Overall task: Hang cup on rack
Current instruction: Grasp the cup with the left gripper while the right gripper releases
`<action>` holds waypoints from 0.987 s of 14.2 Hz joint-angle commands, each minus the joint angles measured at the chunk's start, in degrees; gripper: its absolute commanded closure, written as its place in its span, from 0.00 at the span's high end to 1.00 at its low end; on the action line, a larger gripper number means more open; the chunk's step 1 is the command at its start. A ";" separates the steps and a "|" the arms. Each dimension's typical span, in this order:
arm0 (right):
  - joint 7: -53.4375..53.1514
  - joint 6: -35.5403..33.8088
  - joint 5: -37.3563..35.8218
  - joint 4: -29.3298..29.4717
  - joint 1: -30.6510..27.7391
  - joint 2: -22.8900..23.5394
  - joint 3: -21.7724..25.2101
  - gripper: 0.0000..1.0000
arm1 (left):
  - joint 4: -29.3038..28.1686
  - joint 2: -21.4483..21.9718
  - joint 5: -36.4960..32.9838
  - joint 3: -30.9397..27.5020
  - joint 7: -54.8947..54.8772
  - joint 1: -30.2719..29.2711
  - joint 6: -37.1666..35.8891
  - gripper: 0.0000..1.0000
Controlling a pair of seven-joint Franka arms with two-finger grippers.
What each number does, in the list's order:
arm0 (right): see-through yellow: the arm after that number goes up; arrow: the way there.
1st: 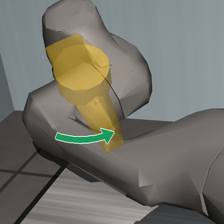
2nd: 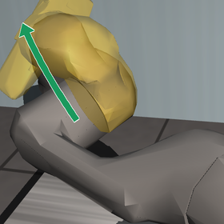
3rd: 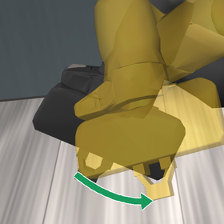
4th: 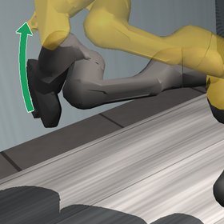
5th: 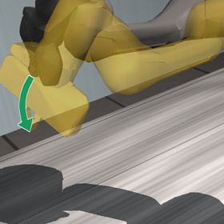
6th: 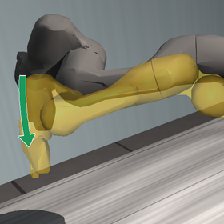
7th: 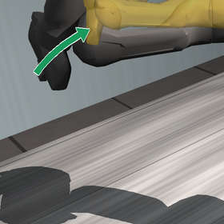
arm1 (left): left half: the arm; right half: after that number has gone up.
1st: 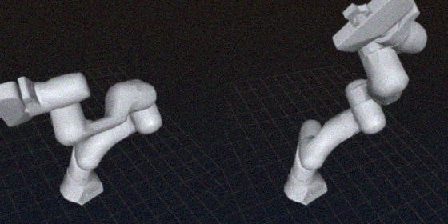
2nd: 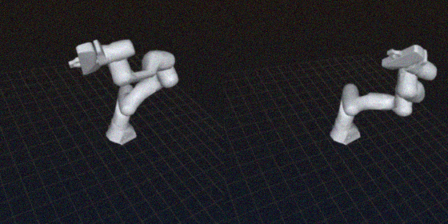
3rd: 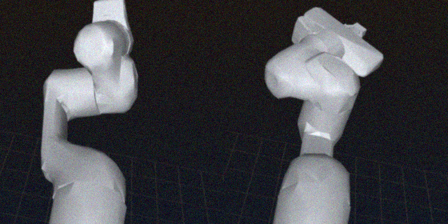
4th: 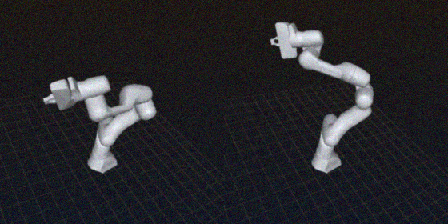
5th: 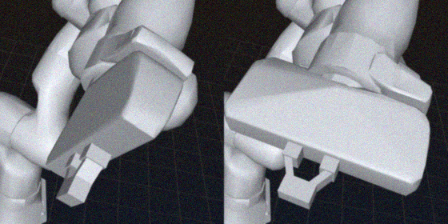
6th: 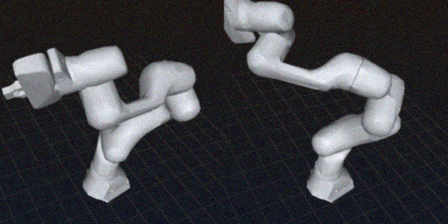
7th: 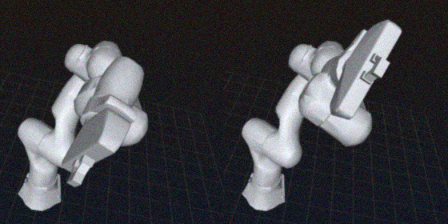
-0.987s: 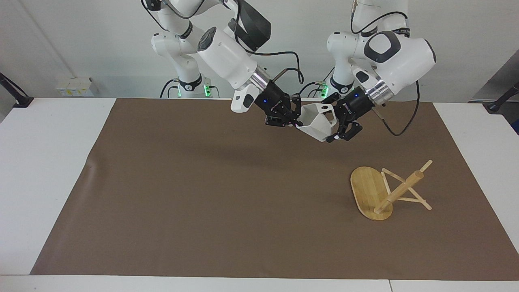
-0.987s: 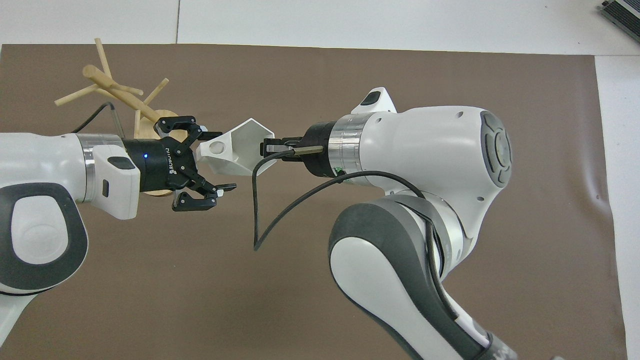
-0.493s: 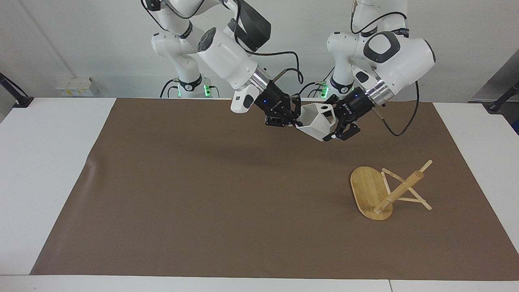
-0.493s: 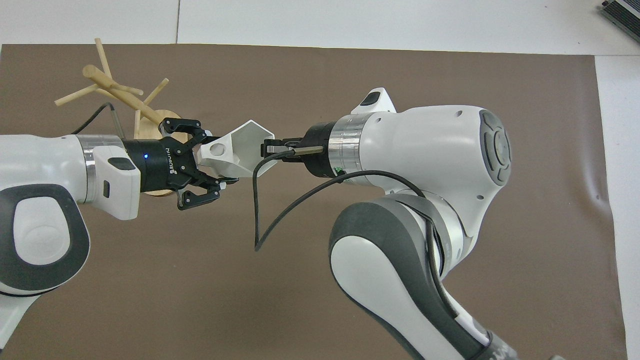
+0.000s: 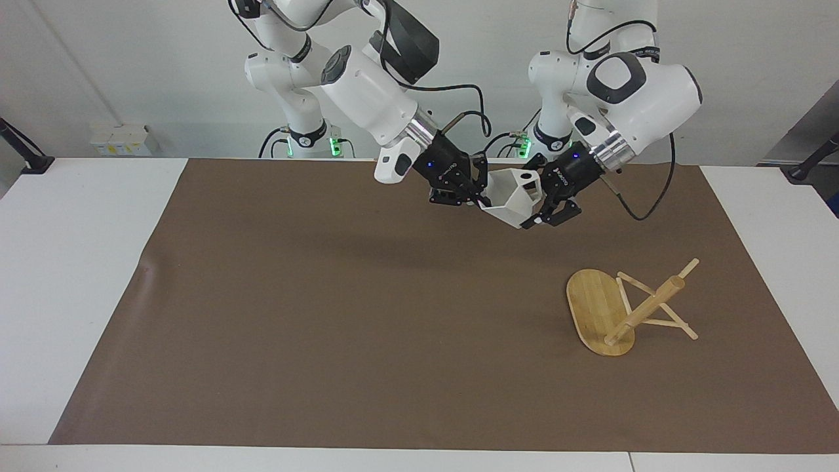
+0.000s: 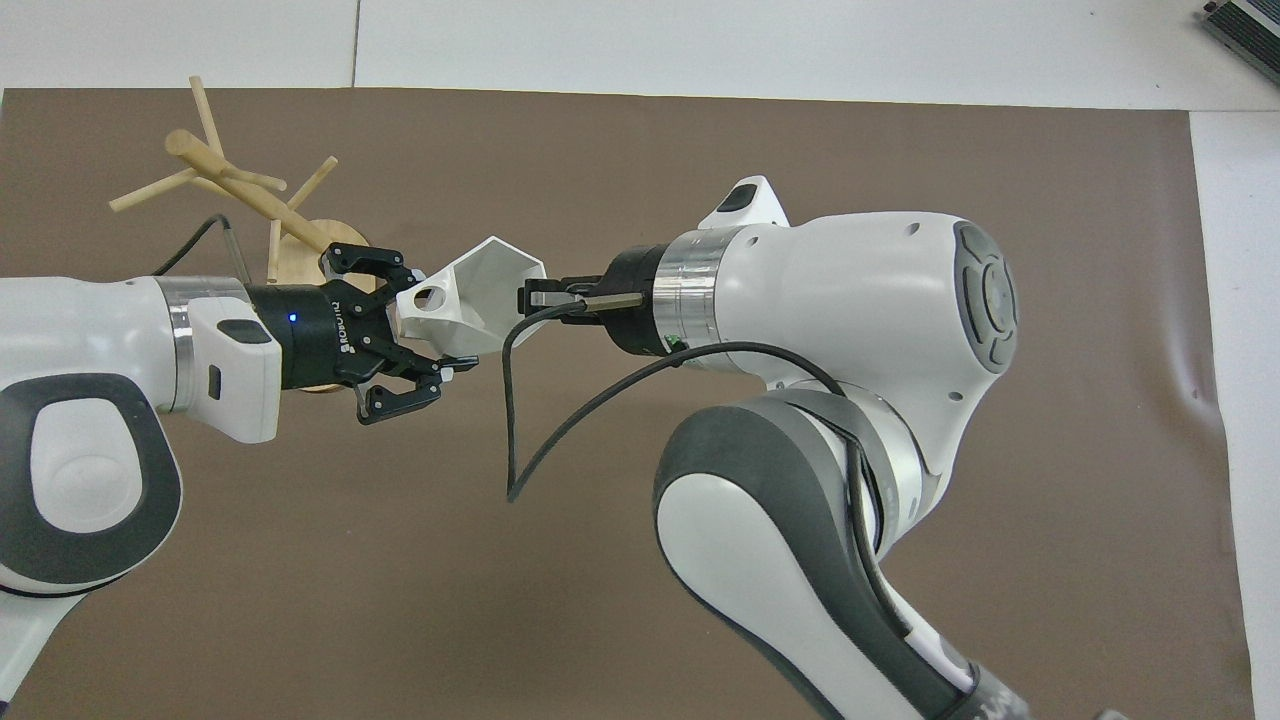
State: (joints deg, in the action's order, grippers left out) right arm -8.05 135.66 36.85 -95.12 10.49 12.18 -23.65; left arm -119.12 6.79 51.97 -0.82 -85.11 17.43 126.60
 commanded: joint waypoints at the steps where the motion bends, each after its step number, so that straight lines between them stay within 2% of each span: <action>1: -0.83 1.10 -1.17 1.17 0.06 0.57 -0.52 1.00 | -2.08 1.39 1.29 -0.50 0.91 1.21 1.63 0.00; 8: -0.91 1.72 -1.17 1.17 -0.20 0.57 -0.52 1.00 | -2.17 1.39 1.20 -0.85 1.79 0.42 2.16 0.00; 10: -0.74 0.58 -1.17 0.73 -1.51 0.48 -0.09 1.00 | -2.87 1.30 0.94 -0.94 2.05 -0.37 4.86 0.00; 12: -0.91 -4.50 -1.78 0.55 -6.15 -0.83 0.27 1.00 | -4.01 1.47 0.94 -0.94 4.15 -0.46 6.37 0.00; 14: -1.00 -9.68 -6.76 0.55 -11.42 -3.20 0.71 1.00 | -4.97 1.56 0.59 -1.11 7.58 -0.46 8.04 0.00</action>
State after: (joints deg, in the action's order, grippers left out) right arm -8.05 131.14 34.34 -94.46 4.24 11.56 -22.72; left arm -121.62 6.78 52.11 -1.92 -80.33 16.92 131.95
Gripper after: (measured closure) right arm 0.000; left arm 0.313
